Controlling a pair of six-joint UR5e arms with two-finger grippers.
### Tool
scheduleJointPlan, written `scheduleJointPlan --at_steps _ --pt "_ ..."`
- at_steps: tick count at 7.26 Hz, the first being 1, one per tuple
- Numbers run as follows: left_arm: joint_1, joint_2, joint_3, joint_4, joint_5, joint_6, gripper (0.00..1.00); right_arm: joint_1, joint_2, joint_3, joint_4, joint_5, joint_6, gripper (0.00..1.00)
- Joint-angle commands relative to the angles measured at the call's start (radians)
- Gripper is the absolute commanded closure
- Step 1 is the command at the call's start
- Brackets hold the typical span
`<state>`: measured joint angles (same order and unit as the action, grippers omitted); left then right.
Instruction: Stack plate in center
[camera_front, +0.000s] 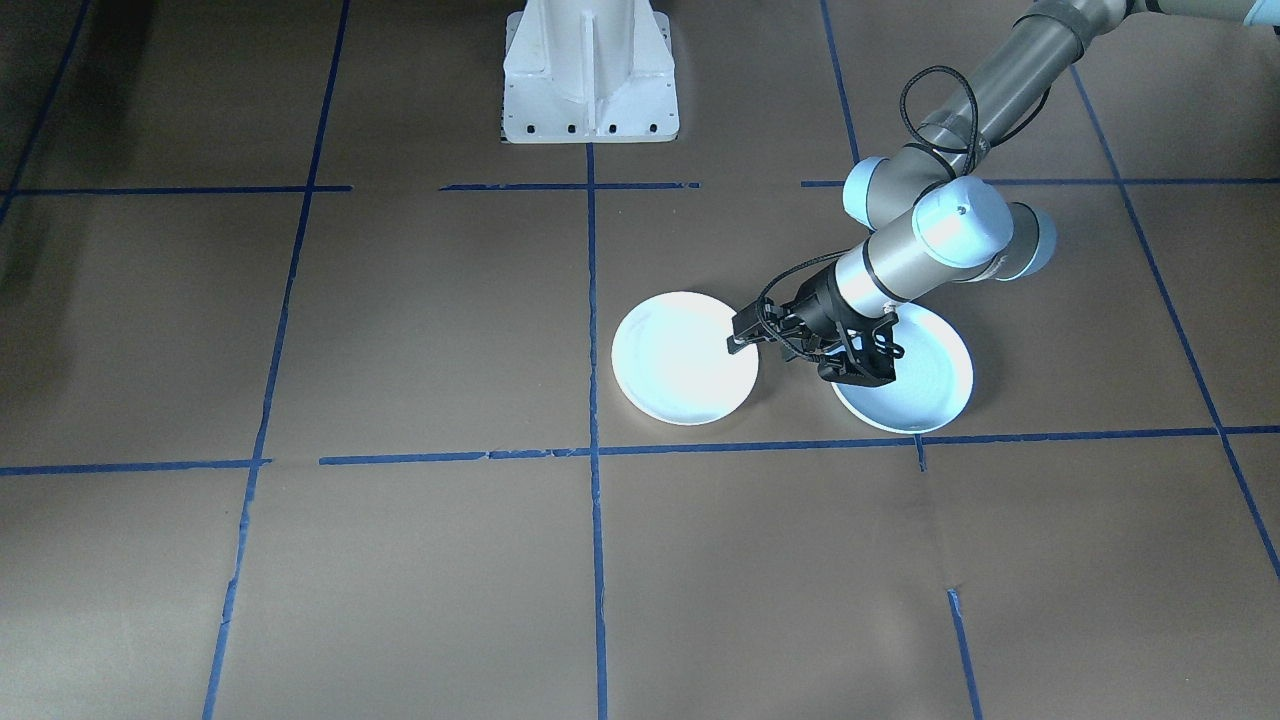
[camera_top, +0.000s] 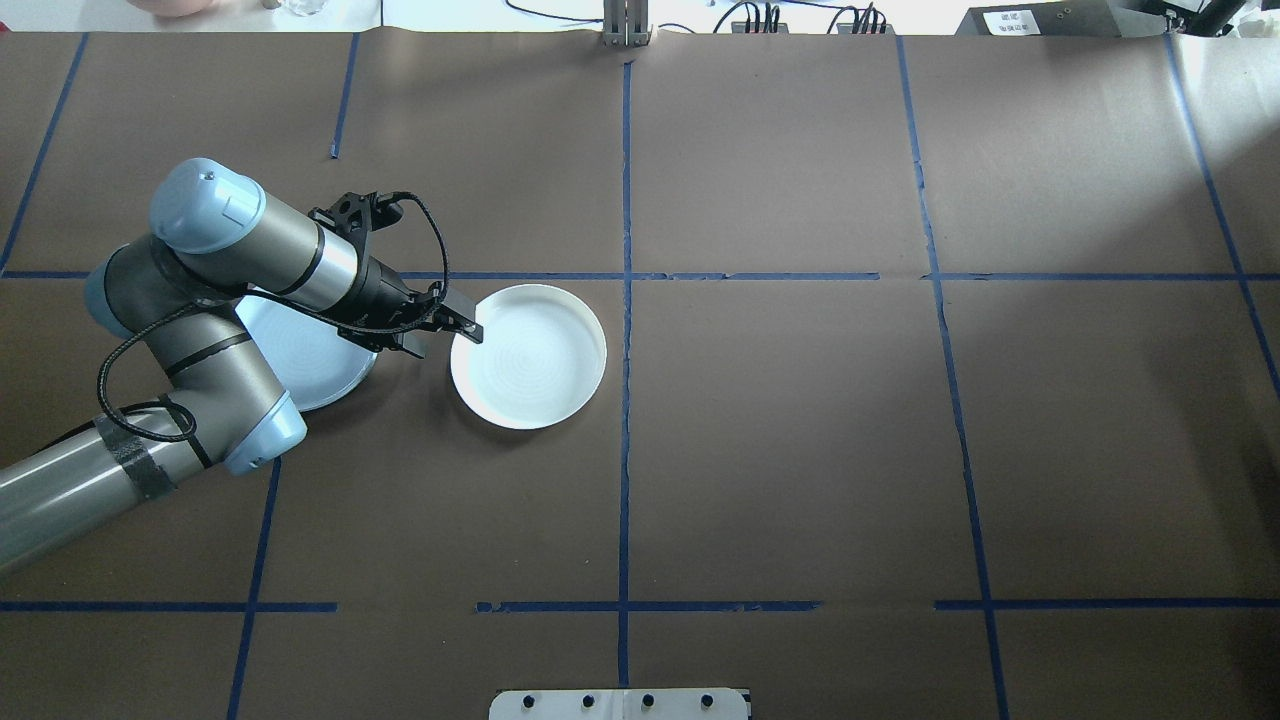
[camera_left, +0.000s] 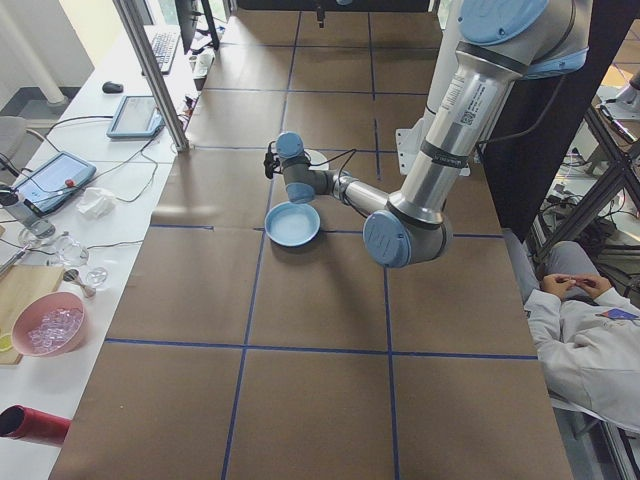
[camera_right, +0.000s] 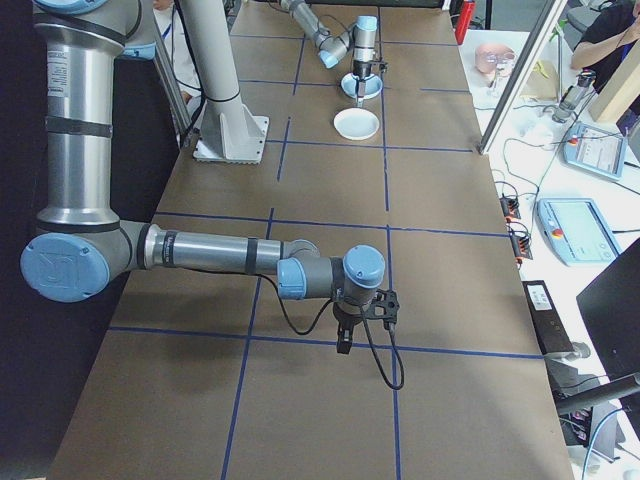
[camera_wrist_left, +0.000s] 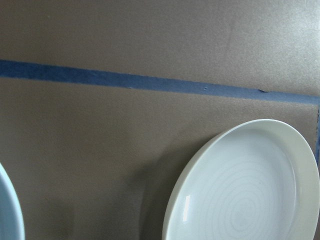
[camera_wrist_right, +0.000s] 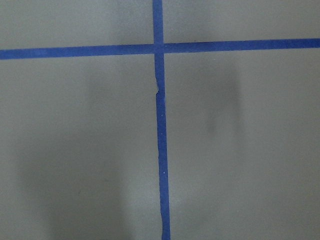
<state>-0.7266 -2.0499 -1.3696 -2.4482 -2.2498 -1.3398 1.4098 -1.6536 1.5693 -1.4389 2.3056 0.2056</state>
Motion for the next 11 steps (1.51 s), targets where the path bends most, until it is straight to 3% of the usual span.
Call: scheduleJointPlan --at_steps 1,4,6,7,11 --pt "0.018 -0.001 0.004 0.003 0.036 -0.001 0.18 0.0 0.0 0.0 0.0 0.0 0.0 0.0" --pt "0.027 -0.003 0.009 0.003 0.035 -0.001 0.65 0.0 0.0 0.0 0.0 0.0 0.0 0.0" --pt "0.033 -0.003 0.009 0.003 0.035 -0.001 0.84 0.0 0.0 0.0 0.0 0.0 0.0 0.0" --pt "0.033 -0.003 0.006 0.001 0.03 -0.002 1.0 0.0 0.0 0.0 0.0 0.0 0.0 0.0" --pt "-0.054 0.029 -0.072 -0.003 0.001 0.001 1.0 0.0 0.0 0.0 0.0 0.0 0.0 0.0"
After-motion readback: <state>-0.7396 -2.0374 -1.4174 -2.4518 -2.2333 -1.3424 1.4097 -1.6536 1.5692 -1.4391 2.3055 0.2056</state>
